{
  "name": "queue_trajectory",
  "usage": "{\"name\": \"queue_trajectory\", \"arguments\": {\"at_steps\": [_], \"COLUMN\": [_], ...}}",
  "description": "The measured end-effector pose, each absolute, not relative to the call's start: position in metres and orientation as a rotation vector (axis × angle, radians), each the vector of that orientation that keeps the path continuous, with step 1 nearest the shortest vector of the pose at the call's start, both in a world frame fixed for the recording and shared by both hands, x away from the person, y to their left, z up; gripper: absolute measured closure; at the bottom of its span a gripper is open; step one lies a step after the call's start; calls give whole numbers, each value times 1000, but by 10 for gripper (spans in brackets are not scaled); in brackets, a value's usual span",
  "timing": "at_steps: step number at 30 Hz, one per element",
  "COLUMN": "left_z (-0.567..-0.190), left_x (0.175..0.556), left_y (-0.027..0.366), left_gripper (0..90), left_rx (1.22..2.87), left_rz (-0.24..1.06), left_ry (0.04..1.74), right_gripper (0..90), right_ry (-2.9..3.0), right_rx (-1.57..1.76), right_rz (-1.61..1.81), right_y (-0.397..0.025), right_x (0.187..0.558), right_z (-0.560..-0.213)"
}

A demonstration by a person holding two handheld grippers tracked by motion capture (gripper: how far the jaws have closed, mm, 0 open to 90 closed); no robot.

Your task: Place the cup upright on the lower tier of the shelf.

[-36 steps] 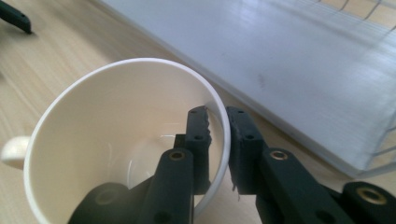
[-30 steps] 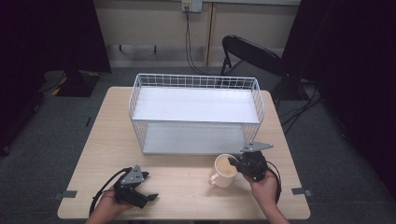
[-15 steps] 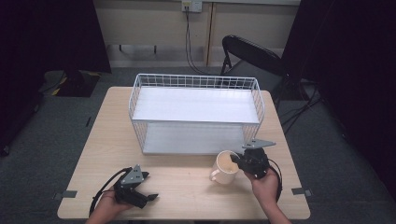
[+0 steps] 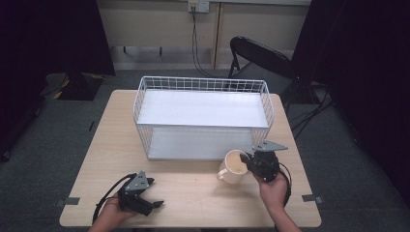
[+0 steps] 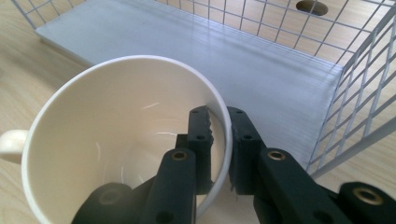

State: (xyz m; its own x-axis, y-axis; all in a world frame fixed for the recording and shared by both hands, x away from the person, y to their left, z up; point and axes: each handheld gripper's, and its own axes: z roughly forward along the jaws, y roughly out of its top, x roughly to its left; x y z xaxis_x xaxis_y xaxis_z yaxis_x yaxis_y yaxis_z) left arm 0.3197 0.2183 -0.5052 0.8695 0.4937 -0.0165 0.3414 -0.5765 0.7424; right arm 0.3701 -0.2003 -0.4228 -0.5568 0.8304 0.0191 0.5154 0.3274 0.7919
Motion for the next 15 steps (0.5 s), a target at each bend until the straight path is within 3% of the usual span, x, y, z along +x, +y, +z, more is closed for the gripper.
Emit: {"name": "queue_trajectory", "arguments": {"at_steps": [15], "left_z": [-505], "left_x": [320], "left_y": [218], "left_gripper": [116], "left_rx": [2239], "left_rz": [245], "left_ry": [599], "right_gripper": [816], "right_ry": [2104], "right_rx": [1187], "right_rz": [1080], "right_y": [-188], "right_x": [377], "right_z": [-422]}}
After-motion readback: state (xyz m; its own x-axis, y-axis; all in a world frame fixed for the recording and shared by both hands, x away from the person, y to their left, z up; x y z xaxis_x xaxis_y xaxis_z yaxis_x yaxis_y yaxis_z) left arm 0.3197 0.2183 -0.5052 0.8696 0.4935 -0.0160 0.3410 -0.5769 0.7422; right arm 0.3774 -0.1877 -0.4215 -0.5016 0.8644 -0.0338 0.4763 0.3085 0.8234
